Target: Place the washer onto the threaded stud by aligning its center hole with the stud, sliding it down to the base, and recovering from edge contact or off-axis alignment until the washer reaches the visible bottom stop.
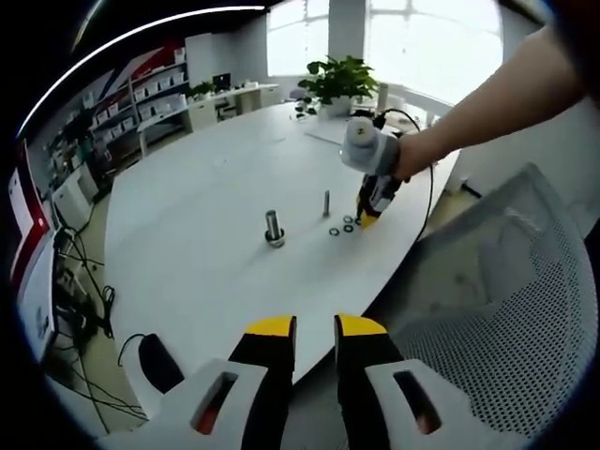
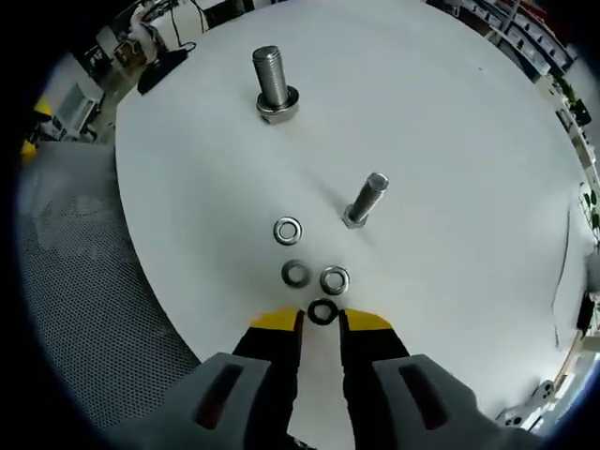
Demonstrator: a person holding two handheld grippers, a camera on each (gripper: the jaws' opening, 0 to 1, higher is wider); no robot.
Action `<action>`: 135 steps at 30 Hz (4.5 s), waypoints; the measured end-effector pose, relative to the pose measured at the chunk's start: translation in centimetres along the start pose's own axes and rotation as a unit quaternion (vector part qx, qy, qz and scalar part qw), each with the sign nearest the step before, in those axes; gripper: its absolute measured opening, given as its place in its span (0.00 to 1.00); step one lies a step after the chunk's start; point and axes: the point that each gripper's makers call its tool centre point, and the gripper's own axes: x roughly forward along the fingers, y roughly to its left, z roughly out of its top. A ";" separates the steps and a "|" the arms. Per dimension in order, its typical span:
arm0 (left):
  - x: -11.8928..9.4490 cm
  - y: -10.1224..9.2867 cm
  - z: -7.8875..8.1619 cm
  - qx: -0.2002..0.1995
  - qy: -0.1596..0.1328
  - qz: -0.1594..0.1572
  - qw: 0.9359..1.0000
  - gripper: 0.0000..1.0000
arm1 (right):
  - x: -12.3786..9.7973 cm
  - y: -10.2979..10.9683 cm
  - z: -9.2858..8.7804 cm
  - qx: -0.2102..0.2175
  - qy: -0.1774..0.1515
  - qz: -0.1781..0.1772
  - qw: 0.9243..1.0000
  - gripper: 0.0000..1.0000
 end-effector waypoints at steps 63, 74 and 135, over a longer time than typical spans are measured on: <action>-0.1 0.3 0.1 0.005 -0.004 0.010 1.000 0.13 | -2.3 1.0 -0.4 -0.021 -0.042 -0.006 0.999 0.14; -0.2 0.6 0.2 0.001 -0.007 0.017 1.000 0.13 | -4.7 0.0 2.2 -0.065 -0.066 -0.015 0.996 0.14; 0.0 0.9 -0.3 -0.009 0.005 0.020 1.000 0.13 | -3.6 -1.8 7.4 -0.142 -0.052 -0.035 0.988 0.14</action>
